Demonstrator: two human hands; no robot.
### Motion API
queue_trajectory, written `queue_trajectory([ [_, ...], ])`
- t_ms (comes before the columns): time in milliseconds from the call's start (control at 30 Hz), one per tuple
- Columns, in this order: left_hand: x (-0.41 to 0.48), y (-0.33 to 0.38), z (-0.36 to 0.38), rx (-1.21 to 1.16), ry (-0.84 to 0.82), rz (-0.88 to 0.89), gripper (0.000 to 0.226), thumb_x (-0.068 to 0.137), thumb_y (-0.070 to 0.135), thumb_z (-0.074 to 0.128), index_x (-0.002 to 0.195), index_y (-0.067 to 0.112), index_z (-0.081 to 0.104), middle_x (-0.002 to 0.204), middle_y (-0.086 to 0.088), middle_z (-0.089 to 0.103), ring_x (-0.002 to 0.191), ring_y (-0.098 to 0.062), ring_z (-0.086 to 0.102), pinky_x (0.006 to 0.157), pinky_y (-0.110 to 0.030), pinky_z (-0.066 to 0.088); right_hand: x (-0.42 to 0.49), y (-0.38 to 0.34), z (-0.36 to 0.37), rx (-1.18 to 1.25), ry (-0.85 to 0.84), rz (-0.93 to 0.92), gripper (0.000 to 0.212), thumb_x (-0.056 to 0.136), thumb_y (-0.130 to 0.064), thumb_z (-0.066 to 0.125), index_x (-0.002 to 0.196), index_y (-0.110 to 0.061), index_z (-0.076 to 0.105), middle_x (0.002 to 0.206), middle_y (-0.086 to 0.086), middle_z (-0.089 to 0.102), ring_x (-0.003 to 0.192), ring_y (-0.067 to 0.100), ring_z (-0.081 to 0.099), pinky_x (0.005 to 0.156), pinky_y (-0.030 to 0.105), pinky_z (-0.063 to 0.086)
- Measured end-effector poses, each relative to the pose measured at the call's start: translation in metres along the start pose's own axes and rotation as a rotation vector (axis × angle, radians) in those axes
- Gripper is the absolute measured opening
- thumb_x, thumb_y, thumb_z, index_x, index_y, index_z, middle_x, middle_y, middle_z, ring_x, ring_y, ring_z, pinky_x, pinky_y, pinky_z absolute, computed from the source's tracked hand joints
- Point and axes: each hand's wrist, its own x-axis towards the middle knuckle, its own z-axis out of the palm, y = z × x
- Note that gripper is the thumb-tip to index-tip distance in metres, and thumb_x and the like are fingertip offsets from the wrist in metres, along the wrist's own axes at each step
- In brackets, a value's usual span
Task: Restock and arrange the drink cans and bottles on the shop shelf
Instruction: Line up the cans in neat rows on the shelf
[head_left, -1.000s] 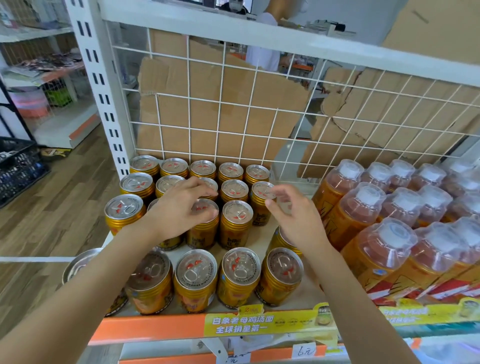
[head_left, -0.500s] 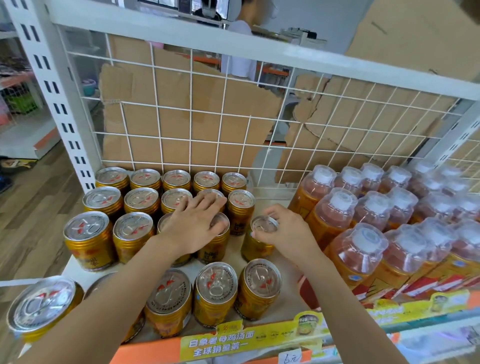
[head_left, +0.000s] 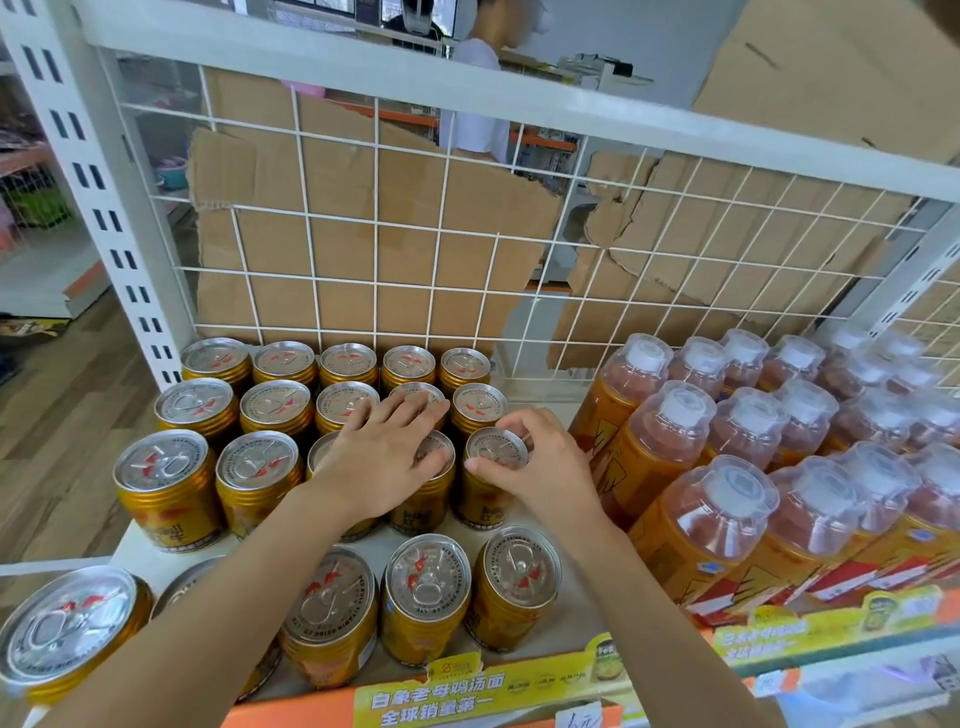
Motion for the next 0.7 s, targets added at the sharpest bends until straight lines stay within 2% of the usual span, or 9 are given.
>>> queue_trajectory([
  [100, 0.000, 0.000, 0.000, 0.000, -0.004, -0.002, 0.093, 0.064, 0.066, -0.011, 0.149, 0.033, 0.007, 0.157, 0.007, 0.009, 0.145, -0.016, -0.001, 0.116, -0.042, -0.001, -0.002, 0.001, 0.001, 0.057, -0.027, 0.029, 0.056, 0.066, -0.052, 0.076, 0.111, -0.024, 0.057, 0.105, -0.012, 0.055, 0.093, 0.002, 0.051, 0.076, 0.016, 0.042],
  [167, 0.000, 0.000, -0.001, 0.005, -0.005, -0.004, 0.093, 0.064, 0.067, -0.011, 0.149, 0.033, 0.006, 0.157, 0.008, 0.008, 0.145, -0.015, -0.001, 0.116, -0.042, -0.001, -0.004, 0.005, -0.003, 0.195, -0.113, 0.097, 0.062, 0.067, -0.049, 0.076, 0.119, -0.025, 0.053, 0.111, -0.012, 0.058, 0.101, 0.002, 0.053, 0.083, 0.015, 0.042],
  [267, -0.001, 0.001, -0.002, 0.004, -0.010, -0.005, 0.093, 0.063, 0.067, -0.011, 0.149, 0.033, 0.006, 0.158, 0.008, 0.007, 0.145, -0.015, -0.002, 0.116, -0.042, -0.001, -0.010, 0.015, -0.002, 0.324, -0.241, 0.163, 0.070, 0.067, -0.042, 0.079, 0.127, -0.024, 0.048, 0.120, -0.013, 0.057, 0.112, 0.003, 0.051, 0.097, 0.025, 0.043],
  [400, -0.001, 0.001, -0.003, 0.001, -0.013, -0.004, 0.094, 0.063, 0.067, -0.011, 0.149, 0.033, 0.006, 0.158, 0.008, 0.007, 0.145, -0.015, -0.002, 0.116, -0.042, -0.001, -0.015, 0.021, 0.009, 0.421, -0.385, 0.261, 0.073, 0.072, -0.030, 0.078, 0.132, -0.022, 0.038, 0.120, -0.013, 0.048, 0.119, 0.006, 0.045, 0.091, 0.013, 0.036],
  [467, -0.001, 0.001, -0.002, -0.011, -0.016, -0.004, 0.093, 0.063, 0.067, -0.011, 0.149, 0.033, 0.006, 0.158, 0.008, 0.007, 0.145, -0.015, -0.002, 0.116, -0.042, -0.001, -0.015, 0.023, 0.014, 0.484, -0.389, 0.285, 0.087, 0.058, -0.051, 0.081, 0.130, -0.028, 0.036, 0.119, -0.017, 0.051, 0.119, 0.006, 0.049, 0.088, 0.008, 0.039],
  [533, -0.001, 0.001, -0.002, -0.016, -0.016, -0.002, 0.093, 0.064, 0.067, -0.010, 0.149, 0.033, 0.006, 0.158, 0.007, 0.007, 0.145, -0.015, -0.002, 0.116, -0.042, -0.001, -0.015, 0.023, 0.017, 0.546, -0.373, 0.287, 0.109, 0.038, -0.074, 0.076, 0.130, -0.031, 0.034, 0.116, -0.024, 0.051, 0.110, -0.008, 0.051, 0.079, 0.002, 0.041],
  [600, -0.001, 0.001, -0.002, -0.012, -0.017, 0.000, 0.092, 0.064, 0.067, -0.010, 0.149, 0.033, 0.006, 0.158, 0.008, 0.007, 0.145, -0.015, -0.002, 0.116, -0.042, -0.001, -0.015, 0.023, 0.020, 0.606, -0.352, 0.262, 0.118, 0.033, -0.079, 0.073, 0.132, -0.031, 0.029, 0.115, -0.026, 0.049, 0.098, -0.022, 0.050, 0.074, -0.001, 0.039],
  [700, -0.001, 0.000, -0.003, -0.006, -0.025, -0.005, 0.079, 0.076, 0.064, 0.000, 0.149, 0.033, 0.005, 0.158, 0.008, 0.006, 0.145, -0.015, -0.003, 0.116, -0.041, -0.001, -0.016, 0.020, 0.025, 0.655, -0.318, 0.224, 0.122, 0.032, -0.079, 0.074, 0.134, -0.027, 0.030, 0.116, -0.023, 0.050, 0.096, -0.024, 0.051, 0.075, -0.001, 0.039],
])
